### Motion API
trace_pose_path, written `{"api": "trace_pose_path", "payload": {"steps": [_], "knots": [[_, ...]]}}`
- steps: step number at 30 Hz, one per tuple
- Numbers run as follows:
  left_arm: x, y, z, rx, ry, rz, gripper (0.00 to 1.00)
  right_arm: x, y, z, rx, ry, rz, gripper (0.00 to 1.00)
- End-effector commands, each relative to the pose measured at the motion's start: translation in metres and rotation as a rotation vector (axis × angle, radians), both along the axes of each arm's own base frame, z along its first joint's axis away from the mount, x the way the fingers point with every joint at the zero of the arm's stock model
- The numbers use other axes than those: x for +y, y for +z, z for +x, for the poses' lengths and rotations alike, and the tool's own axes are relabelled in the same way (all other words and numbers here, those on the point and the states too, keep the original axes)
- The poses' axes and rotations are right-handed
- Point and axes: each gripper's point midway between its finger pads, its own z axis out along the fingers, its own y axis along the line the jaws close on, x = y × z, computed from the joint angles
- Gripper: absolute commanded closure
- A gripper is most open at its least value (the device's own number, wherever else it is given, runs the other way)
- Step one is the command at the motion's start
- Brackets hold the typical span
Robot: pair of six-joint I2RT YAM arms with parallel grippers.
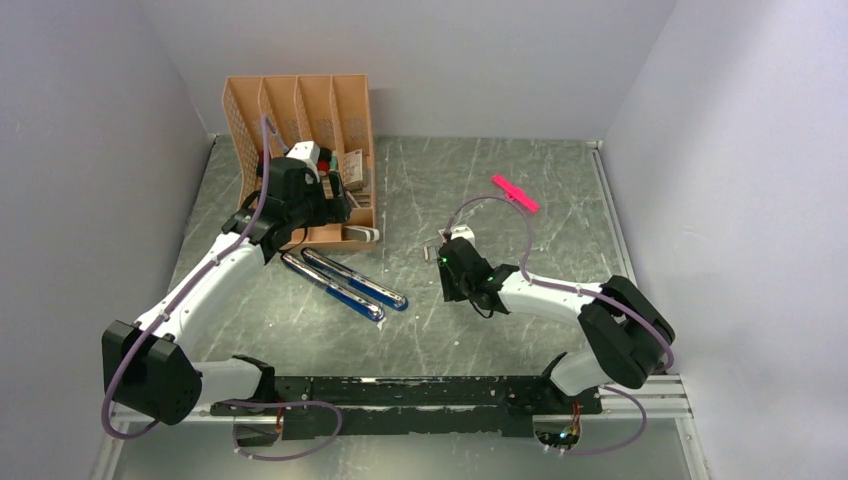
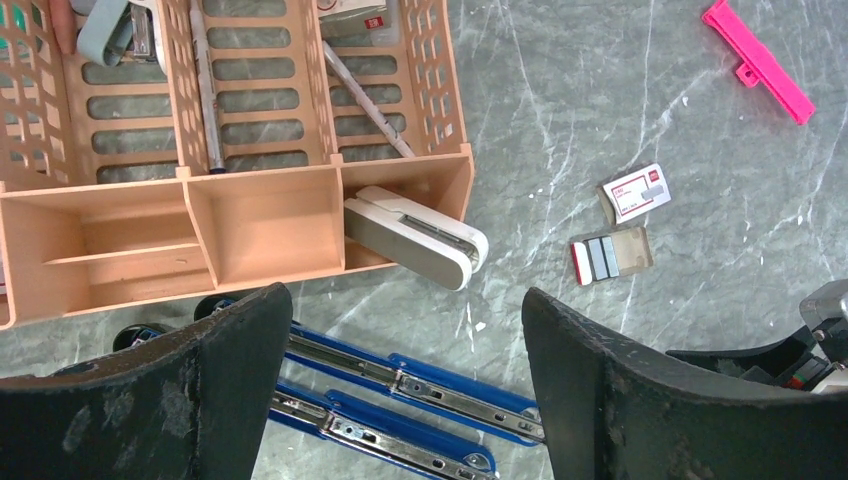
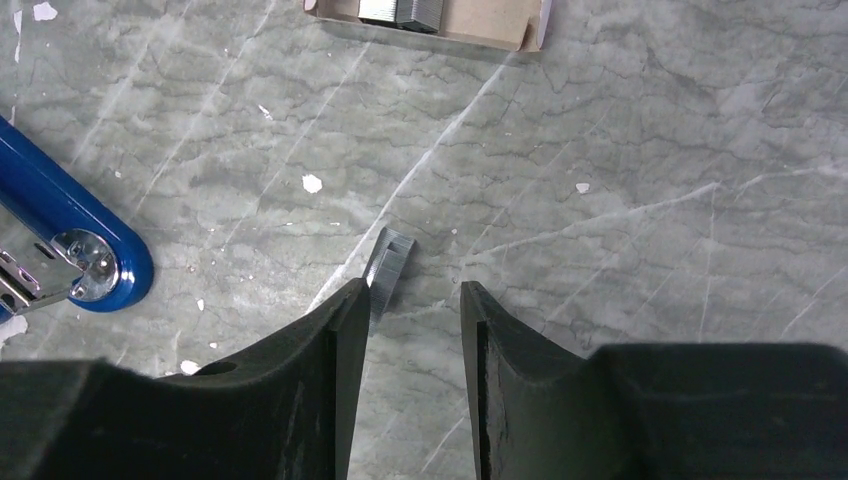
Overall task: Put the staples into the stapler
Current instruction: Pick up several staples from the center of the board.
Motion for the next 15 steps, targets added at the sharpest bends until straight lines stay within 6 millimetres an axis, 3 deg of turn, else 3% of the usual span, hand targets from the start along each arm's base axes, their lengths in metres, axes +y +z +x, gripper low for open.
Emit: {"api": "trace_pose_path", "payload": {"steps": [1, 10, 15], "knots": [[0.0, 0.01, 0.004, -0.029, -0.012, -0.014, 0.11, -0.01, 0.0, 0.002, -0.003, -0.045, -0.038, 0.58], [0.0, 0.009, 0.005, -0.023, -0.016, -0.018, 0.12, -0.03, 0.002, 0.007, -0.027, -0.121, -0.117, 0.61], [0.0, 0.009, 0.006, -0.021, -0.019, -0.023, 0.13, -0.03, 0.006, 0.007, -0.04, -0.133, -0.103, 0.62]]}}
